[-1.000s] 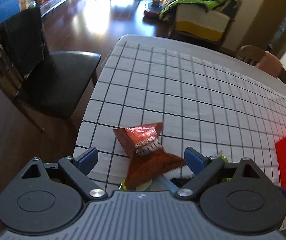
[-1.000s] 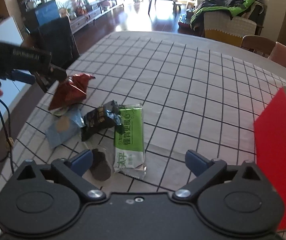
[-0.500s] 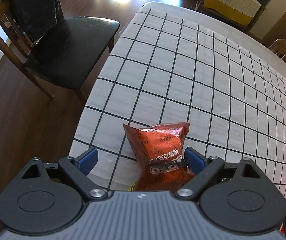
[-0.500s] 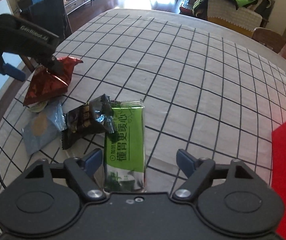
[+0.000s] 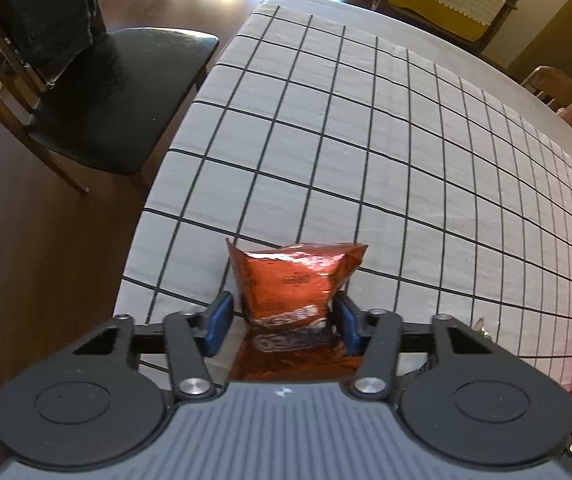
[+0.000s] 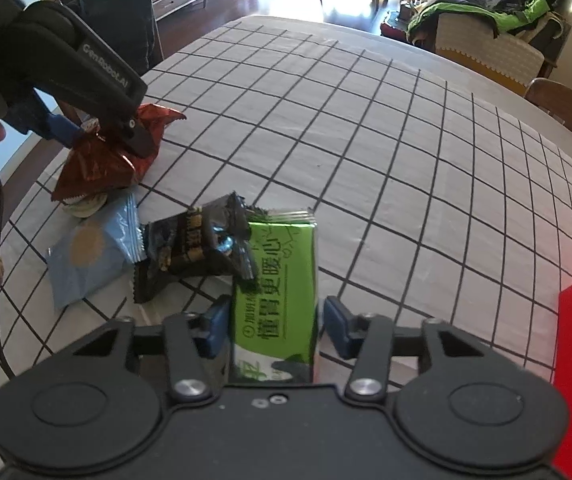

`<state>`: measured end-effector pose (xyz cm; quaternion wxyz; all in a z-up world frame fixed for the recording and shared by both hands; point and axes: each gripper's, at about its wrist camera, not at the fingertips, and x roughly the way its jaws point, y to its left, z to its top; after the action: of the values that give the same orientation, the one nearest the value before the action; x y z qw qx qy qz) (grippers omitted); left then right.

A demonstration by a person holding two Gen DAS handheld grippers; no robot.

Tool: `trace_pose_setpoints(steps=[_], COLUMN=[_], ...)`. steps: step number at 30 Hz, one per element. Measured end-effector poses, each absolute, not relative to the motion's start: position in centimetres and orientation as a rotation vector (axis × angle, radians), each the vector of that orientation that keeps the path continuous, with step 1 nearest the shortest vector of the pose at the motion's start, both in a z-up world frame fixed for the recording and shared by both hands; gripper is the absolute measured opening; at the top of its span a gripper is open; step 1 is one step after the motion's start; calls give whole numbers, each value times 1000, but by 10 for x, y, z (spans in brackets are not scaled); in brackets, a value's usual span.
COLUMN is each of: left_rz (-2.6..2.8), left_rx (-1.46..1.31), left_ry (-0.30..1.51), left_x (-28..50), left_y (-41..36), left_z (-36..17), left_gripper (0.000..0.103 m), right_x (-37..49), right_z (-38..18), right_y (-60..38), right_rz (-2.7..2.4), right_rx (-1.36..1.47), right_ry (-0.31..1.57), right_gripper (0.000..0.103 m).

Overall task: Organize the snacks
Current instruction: 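Grasp the brown Oreo bag with the left gripper while the right grasps the green packet, then carry the Oreo bag and green packet over the red box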

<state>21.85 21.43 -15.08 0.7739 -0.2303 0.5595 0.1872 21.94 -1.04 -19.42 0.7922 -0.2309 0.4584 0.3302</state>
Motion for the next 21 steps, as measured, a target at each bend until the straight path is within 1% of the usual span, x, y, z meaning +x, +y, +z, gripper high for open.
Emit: trace_pose_setpoints(steps=[6,12,21], left_rz=[393,391,384], left_rx=[-495,-518,-535], left_ry=[1199,1181,1142], left_x=[211,199,176], left_y=[215,221,221], left_z=[-149,-145,-134], left_gripper=[42,39,38], right_x=[221,222,211], right_z=[-194,-190,-172], right_y=[-14,-33,-71], right_rz=[706,671,657], right_rx=[-465,-372,-242], right_ry=[979,1003,1008], right_gripper=[42,42,42])
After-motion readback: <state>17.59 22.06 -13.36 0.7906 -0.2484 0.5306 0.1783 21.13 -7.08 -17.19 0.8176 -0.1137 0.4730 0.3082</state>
